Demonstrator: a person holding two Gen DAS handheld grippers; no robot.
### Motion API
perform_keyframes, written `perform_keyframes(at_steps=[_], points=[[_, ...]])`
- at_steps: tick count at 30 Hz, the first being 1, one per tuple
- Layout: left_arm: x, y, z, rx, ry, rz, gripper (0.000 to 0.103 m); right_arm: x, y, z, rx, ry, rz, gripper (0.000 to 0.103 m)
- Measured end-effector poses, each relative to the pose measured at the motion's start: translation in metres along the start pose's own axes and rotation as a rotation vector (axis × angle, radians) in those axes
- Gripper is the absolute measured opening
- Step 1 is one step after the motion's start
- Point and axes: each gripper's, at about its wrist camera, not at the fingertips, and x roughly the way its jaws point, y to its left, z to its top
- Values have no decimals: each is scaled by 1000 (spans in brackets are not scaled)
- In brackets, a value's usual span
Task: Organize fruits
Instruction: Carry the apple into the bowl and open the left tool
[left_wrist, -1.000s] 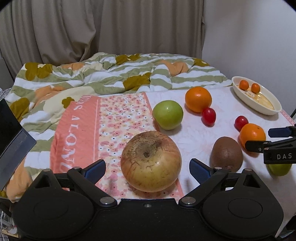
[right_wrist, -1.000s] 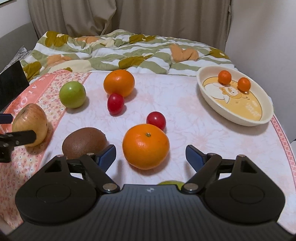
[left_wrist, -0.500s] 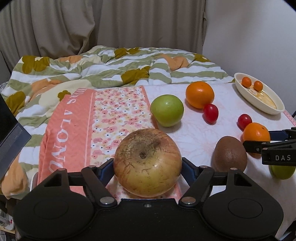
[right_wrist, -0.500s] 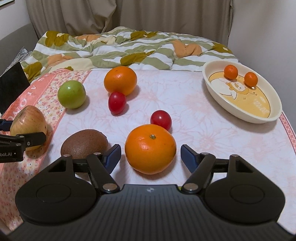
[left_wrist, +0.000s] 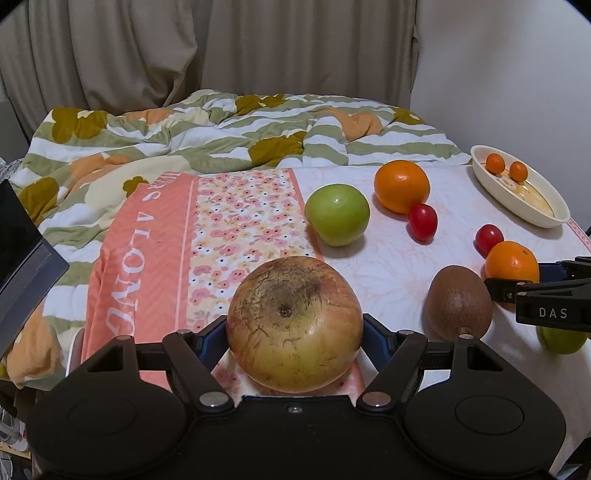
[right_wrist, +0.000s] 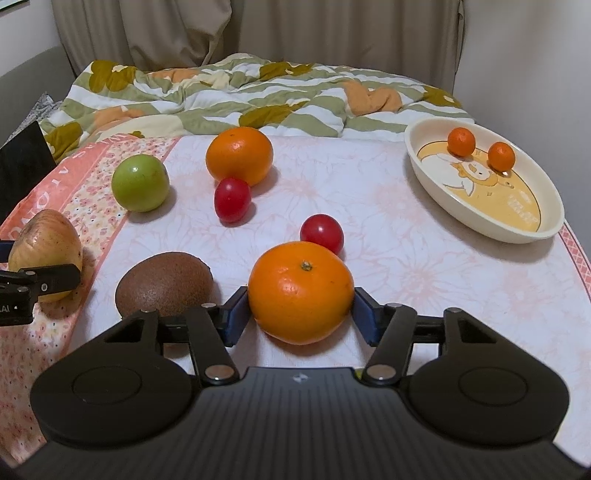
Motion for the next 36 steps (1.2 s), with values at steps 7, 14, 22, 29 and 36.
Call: perform_keyframes(at_steps=[7, 14, 22, 29, 36], points=[[-13, 1, -3, -8, -11, 12, 77, -11, 2, 0, 6, -12, 8, 73], [-40, -4, 0, -15, -49, 14, 77, -40, 4, 8, 12, -46, 16, 73], [-83, -20, 13, -16, -113, 1, 77, -91, -4, 20, 25, -87, 15, 73], [-113, -43, 31, -2, -149, -23, 77, -134, -25, 27, 44, -114, 12, 73], [-131, -84, 48, 9, -187, -29, 77, -160, -71, 31, 29, -136, 20, 73]])
